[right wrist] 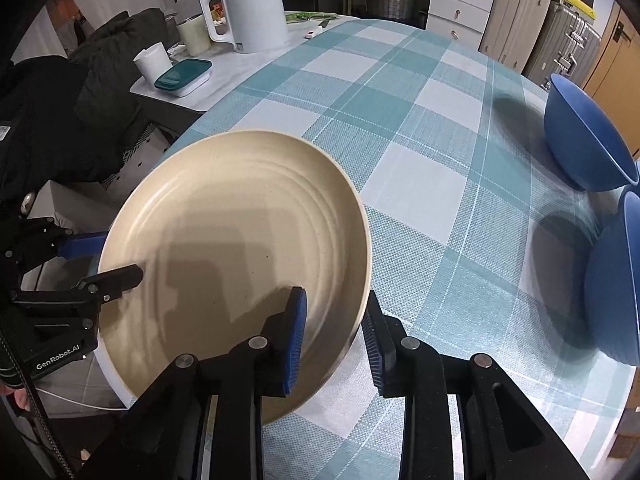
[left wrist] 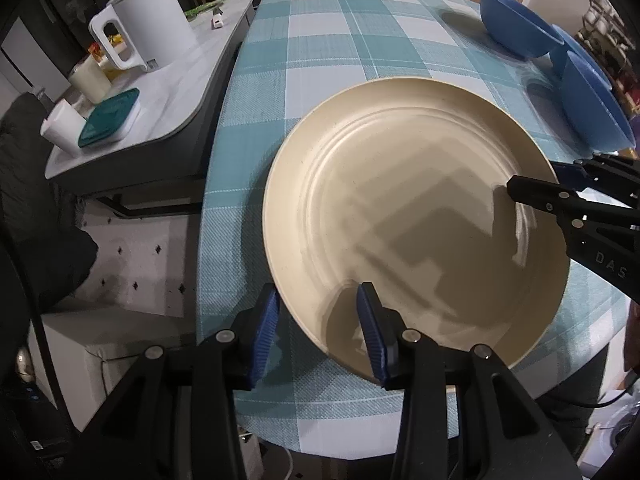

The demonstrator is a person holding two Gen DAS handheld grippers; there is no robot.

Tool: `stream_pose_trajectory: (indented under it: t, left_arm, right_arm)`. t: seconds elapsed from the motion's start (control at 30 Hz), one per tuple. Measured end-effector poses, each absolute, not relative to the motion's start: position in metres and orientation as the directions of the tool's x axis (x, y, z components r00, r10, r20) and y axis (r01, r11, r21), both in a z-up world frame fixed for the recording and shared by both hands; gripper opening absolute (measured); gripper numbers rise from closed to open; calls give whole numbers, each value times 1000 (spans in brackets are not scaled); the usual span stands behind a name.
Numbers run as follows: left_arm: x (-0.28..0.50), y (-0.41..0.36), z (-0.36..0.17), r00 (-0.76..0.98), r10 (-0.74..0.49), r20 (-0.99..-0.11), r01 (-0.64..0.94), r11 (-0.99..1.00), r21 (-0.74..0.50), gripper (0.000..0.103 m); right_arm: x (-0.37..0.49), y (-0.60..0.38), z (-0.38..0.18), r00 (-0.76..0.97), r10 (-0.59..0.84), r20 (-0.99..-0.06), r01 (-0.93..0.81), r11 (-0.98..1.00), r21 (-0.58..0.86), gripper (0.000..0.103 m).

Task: Organize plates and bowls
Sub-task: 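Lower the held cream plate onto the plate stack with both grippers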

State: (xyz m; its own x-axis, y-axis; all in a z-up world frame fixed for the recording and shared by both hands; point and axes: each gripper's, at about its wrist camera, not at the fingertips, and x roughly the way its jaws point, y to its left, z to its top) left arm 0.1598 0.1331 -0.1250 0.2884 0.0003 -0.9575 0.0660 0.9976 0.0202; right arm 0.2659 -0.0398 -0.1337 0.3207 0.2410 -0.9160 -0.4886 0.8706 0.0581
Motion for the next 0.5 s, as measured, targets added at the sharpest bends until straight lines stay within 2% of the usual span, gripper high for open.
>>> stream_pose_trajectory:
  t: [0.17,0.33,0.5]
  left_arm:
    - [157,138,-126,300,-9,-954,54,998,7,42]
    - [157,140,-126,305,-6,-952,44,999,7,43]
    - [157,144,-127,310,-24,-950,35,999,-13,45]
  right_arm:
    - [272,-46,-135,280,272,-921,-469,875,116,29]
    - [266,-42,-135,303,246,-921,-482,873,75,28]
    - [268,-46,-136,292,268,-918,-462,880,110,28]
